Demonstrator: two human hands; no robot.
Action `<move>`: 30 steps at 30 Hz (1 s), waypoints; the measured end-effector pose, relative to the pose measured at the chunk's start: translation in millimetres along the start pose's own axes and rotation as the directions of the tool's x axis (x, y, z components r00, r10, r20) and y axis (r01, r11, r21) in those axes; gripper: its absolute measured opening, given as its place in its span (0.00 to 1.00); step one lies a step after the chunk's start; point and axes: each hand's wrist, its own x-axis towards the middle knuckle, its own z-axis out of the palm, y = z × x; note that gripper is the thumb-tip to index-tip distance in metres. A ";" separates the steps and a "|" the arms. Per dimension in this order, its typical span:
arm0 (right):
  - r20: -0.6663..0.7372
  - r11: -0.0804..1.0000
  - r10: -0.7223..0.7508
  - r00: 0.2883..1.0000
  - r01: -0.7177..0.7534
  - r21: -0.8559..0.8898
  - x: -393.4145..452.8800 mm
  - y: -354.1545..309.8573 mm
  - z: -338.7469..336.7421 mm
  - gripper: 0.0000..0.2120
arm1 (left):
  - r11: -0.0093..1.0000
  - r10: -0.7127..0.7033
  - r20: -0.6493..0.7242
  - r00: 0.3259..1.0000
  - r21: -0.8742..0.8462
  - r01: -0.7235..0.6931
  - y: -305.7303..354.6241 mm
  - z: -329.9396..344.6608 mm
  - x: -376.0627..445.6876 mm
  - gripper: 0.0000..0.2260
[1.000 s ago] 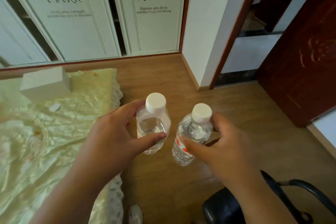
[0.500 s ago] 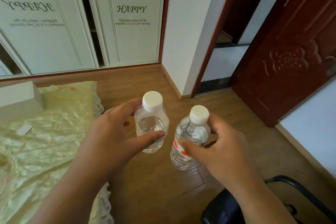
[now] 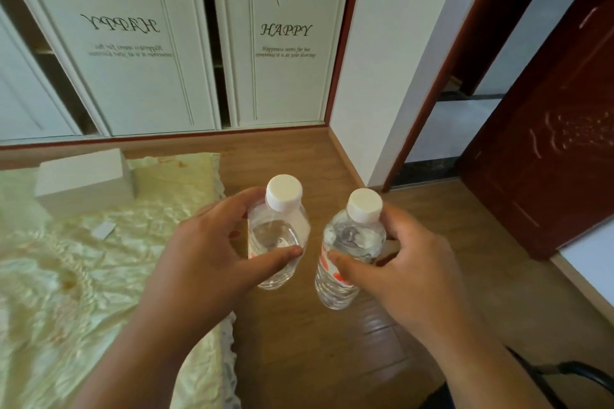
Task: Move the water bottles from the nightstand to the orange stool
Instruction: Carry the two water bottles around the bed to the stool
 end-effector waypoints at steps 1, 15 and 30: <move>0.011 1.000 -0.009 1.000 0.009 0.018 2.9 -2.3 5.1 0.37 | 1.000 -0.017 -0.013 1.000 -0.004 0.017 -4.5 -4.3 -1.9 0.26; 0.194 0.980 -0.162 0.968 0.134 0.147 66.3 -26.8 71.0 0.33 | 0.962 -0.245 -0.179 0.953 0.075 0.261 -52.9 -35.4 -6.3 0.27; 0.186 0.969 -0.224 0.957 0.198 0.147 221.7 35.7 30.2 0.32 | 0.942 -0.280 -0.205 0.938 0.132 0.310 -24.7 33.4 139.6 0.30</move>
